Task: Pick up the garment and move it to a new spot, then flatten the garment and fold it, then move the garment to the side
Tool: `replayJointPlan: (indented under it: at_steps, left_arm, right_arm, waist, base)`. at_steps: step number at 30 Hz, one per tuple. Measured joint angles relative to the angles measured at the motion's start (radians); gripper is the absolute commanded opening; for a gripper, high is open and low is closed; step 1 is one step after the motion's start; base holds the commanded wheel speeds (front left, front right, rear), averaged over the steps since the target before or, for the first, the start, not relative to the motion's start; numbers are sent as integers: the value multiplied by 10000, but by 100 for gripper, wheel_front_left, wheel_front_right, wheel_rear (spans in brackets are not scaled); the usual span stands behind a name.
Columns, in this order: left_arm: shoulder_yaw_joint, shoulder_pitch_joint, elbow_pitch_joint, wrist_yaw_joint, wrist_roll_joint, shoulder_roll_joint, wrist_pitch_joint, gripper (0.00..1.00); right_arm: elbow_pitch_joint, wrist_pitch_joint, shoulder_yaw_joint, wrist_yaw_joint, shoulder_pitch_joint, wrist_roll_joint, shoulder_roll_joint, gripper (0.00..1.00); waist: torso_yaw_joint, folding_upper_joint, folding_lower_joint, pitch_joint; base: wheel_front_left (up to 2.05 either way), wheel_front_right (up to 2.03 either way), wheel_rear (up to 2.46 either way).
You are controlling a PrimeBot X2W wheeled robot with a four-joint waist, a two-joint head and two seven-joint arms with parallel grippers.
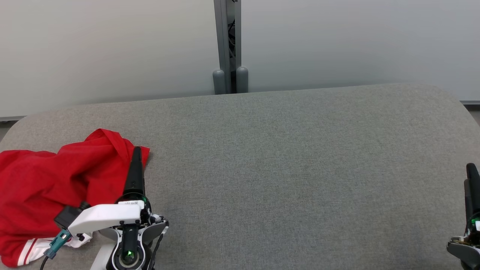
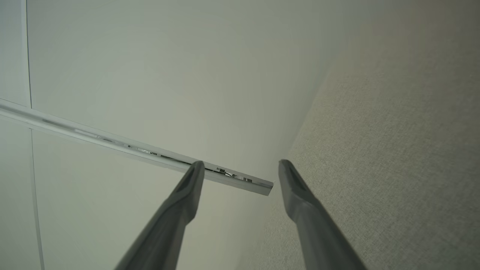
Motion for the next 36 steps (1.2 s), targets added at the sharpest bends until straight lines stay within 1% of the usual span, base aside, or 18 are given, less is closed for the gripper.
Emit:
replayJointPlan:
  at_steps: [1, 7, 11, 12, 13, 17, 27, 29, 36]
  left_arm:
    - [0, 0, 0, 0, 0, 0, 0, 100]
    - [360, 29, -249, 0, 1018, 0, -33, 100]
    - [548, 86, -462, 0, 2226, -2, -61, 100]
    - [548, 86, -462, 0, 2226, -2, -61, 100]
    - [736, 178, -639, 25, 2964, -4, -67, 100]
    - [959, 193, -1016, 447, 3990, 0, -107, 100]
    - [1016, 445, -2171, 1310, 6197, -2, -167, 100]
    - [1034, 497, -2357, 1574, 6654, 4, -196, 100]
    - [947, 772, -2928, 2042, 7954, 0, -232, 100]
  right_arm:
    - [0, 0, 0, 0, 0, 0, 0, 100]
    - [-247, -349, 431, 0, -162, -1590, -73, 100]
    - [-479, -579, 541, 0, -273, -2522, -19, 100]
    - [-479, -579, 541, 0, -273, -2522, -19, 100]
    - [-579, -690, 717, 2, -356, -2984, -17, 100]
    - [-754, -899, 1043, 2, -409, -3827, -61, 100]
    - [-1118, -1394, 1889, 2, -732, -5668, -201, 100]
    - [-1179, -1488, 2071, 2, -762, -6021, -253, 100]
    - [-1409, -1822, 2755, 4, -956, -6955, -360, 100]
  waist:
    - [0, 0, 0, 0]
    - [-14, 0, 0, -5]
    - [-34, 0, 0, -4]
    - [-34, 0, 0, -4]
    - [-47, 0, 0, 0]
    - [-84, 0, 0, 12]
    - [-107, 0, 0, 31]
    - [-97, 0, 0, 32]
    - [0, 0, 0, 40]
  base:
    - [0, 0, 0]
    - [0, 0, 0]
    - [0, 0, 0]
    - [0, 0, 0]
    - [0, 0, 0]
    - [0, 0, 0]
    - [0, 0, 0]
    - [0, 0, 0]
    - [0, 0, 0]
